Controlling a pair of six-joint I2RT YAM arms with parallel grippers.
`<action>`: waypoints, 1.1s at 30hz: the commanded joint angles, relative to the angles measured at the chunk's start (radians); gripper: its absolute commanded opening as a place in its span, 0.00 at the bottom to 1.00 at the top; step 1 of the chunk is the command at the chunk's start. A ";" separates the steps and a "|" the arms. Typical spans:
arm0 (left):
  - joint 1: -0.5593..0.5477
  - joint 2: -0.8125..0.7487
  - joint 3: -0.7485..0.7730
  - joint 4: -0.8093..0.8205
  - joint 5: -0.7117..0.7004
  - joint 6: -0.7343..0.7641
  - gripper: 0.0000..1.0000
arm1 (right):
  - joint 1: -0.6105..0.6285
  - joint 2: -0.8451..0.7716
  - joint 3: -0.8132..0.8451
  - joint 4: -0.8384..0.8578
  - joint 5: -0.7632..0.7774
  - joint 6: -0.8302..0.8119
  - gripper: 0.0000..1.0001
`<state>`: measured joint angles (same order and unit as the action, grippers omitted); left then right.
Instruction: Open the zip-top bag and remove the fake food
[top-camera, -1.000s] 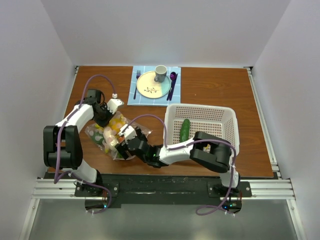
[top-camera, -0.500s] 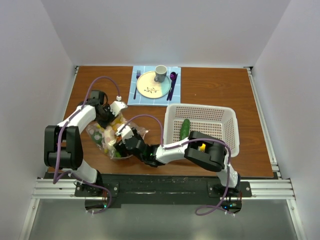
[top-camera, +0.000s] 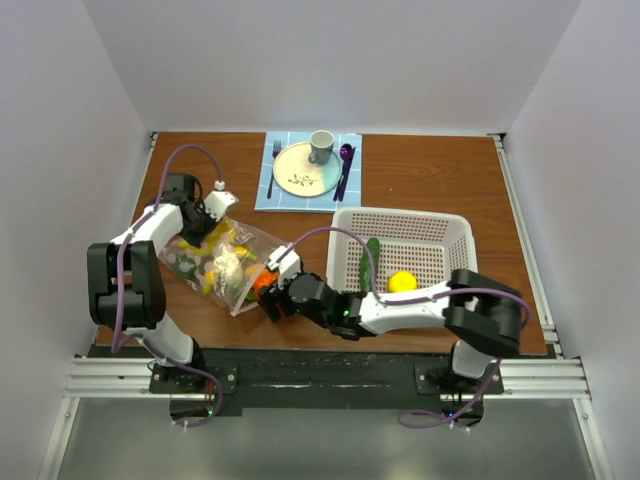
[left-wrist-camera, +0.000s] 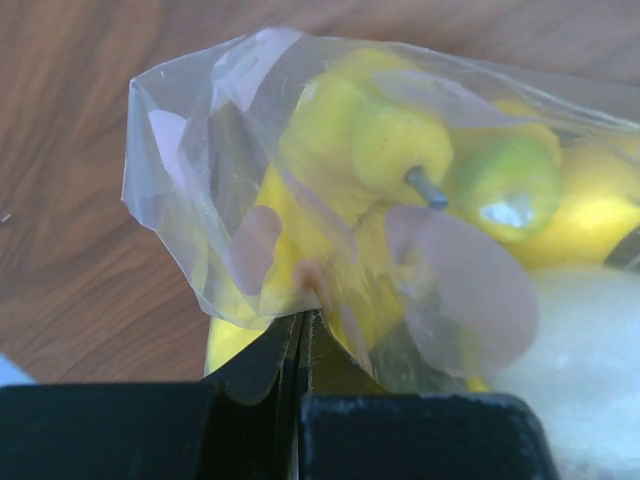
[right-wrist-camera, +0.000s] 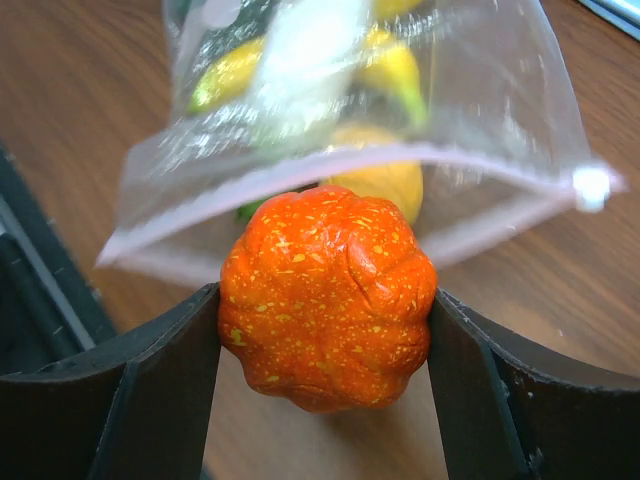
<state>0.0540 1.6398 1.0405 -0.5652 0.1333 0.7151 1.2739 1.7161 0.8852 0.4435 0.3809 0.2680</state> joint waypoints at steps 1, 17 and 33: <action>0.038 0.017 0.059 0.047 -0.078 -0.029 0.00 | 0.008 -0.160 -0.054 -0.136 -0.010 0.054 0.29; -0.085 -0.120 0.351 -0.355 0.140 -0.134 0.00 | -0.099 -0.518 -0.197 -0.532 0.714 0.286 0.40; -0.083 -0.115 0.213 -0.205 -0.026 -0.123 0.00 | 0.168 -0.408 -0.065 -0.353 0.538 -0.053 0.90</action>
<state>-0.0334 1.5120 1.3190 -0.8597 0.1776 0.6022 1.3346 1.2587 0.7559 -0.0376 0.9878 0.3302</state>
